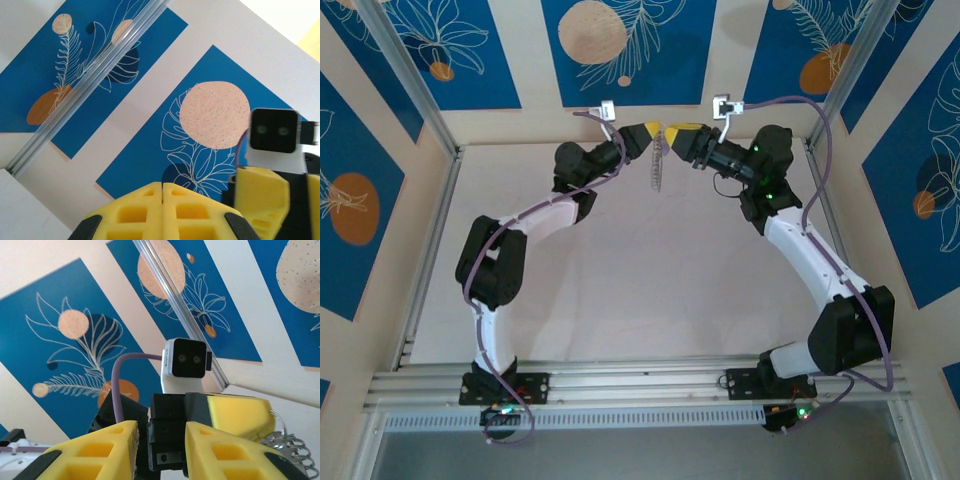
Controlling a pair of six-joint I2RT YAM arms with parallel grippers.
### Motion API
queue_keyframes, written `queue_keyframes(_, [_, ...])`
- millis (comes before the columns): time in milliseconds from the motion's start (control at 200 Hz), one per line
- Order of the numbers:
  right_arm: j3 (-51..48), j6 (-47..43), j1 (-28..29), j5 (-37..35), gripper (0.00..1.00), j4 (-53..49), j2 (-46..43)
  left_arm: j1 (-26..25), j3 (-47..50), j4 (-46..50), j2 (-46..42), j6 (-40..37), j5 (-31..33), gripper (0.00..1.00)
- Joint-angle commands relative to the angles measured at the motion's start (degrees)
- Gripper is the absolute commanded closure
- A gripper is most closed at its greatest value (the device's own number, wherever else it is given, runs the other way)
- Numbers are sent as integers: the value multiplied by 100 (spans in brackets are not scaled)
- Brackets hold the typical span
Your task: Put the keys on the keyring
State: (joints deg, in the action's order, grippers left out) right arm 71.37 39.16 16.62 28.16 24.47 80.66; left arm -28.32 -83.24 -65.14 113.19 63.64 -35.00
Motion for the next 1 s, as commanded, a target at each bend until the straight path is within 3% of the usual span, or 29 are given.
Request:
queue_keyframes(0, [155,-799,33,-564,68,-1154,-19,-93,-6,-28,-280,-298,55,100])
queue_keyframes(725, [421,-1131,73,-935,73,-1496,338,-138,-157,81,-209,-360,-48,100])
queue_keyframes(995, [512,-1121,65,-935,80,-1471,437,-143,-157,63,-192,-328,-77,100])
